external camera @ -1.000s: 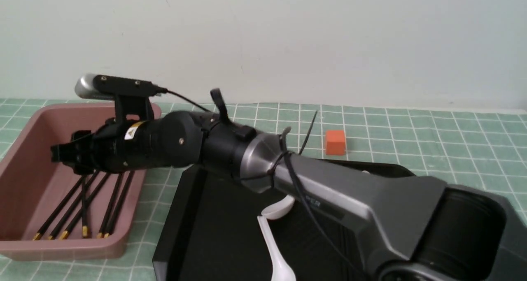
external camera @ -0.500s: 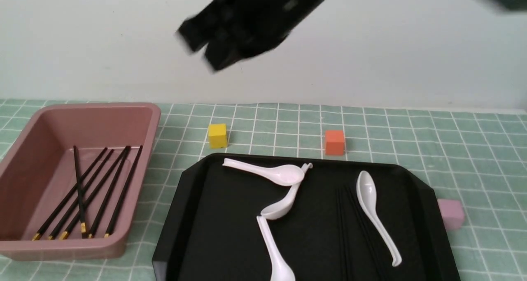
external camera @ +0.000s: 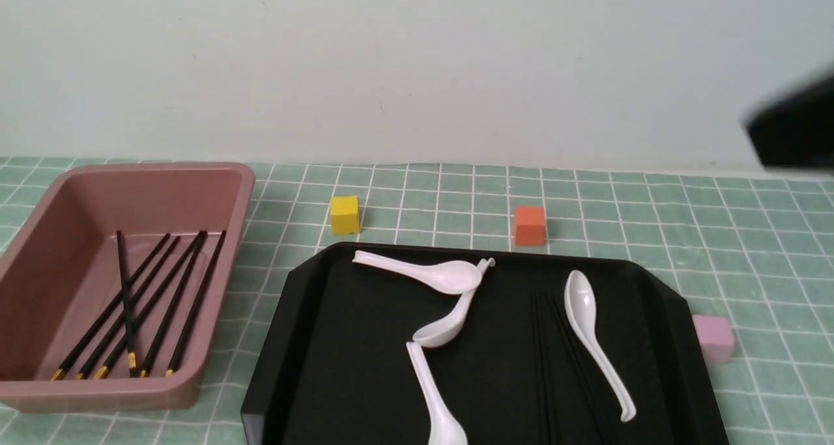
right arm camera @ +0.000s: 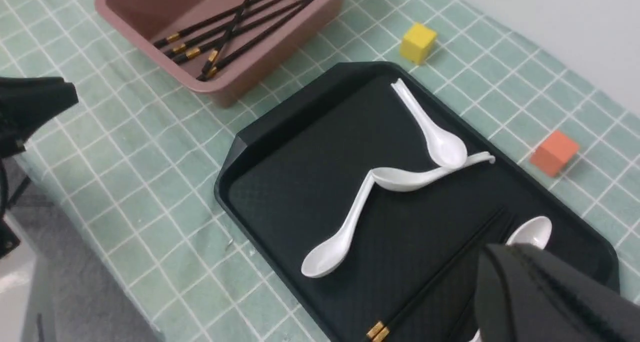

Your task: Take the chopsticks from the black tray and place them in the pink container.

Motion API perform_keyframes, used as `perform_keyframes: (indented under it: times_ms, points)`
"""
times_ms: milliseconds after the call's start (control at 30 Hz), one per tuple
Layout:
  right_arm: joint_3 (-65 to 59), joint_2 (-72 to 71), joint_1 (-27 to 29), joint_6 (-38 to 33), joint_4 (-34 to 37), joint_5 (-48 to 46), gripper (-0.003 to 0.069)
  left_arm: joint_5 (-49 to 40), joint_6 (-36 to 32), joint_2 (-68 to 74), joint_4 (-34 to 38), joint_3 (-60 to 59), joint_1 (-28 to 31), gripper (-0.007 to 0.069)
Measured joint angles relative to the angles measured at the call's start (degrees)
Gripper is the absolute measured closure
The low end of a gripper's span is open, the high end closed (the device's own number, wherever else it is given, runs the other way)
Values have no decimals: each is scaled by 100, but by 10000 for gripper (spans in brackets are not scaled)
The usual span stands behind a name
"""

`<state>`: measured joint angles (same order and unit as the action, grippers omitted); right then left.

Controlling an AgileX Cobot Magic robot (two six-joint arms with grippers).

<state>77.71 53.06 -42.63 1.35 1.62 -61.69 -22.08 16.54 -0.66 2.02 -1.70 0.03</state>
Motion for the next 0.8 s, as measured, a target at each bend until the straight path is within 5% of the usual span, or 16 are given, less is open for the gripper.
perform_keyframes:
  times_ms: [300, 533, 800]
  points:
    - [-5027, -2911, 0, 300, -60, 4447, 667, 0, 0, 0, 0, 0, 0, 415]
    - [-6187, -3063, 0, 363, -60, 5760, 664, 0, 0, 0, 0, 0, 0, 407]
    - [-6810, -3063, 0, 367, -60, 5804, 661, 0, 0, 0, 0, 0, 0, 403]
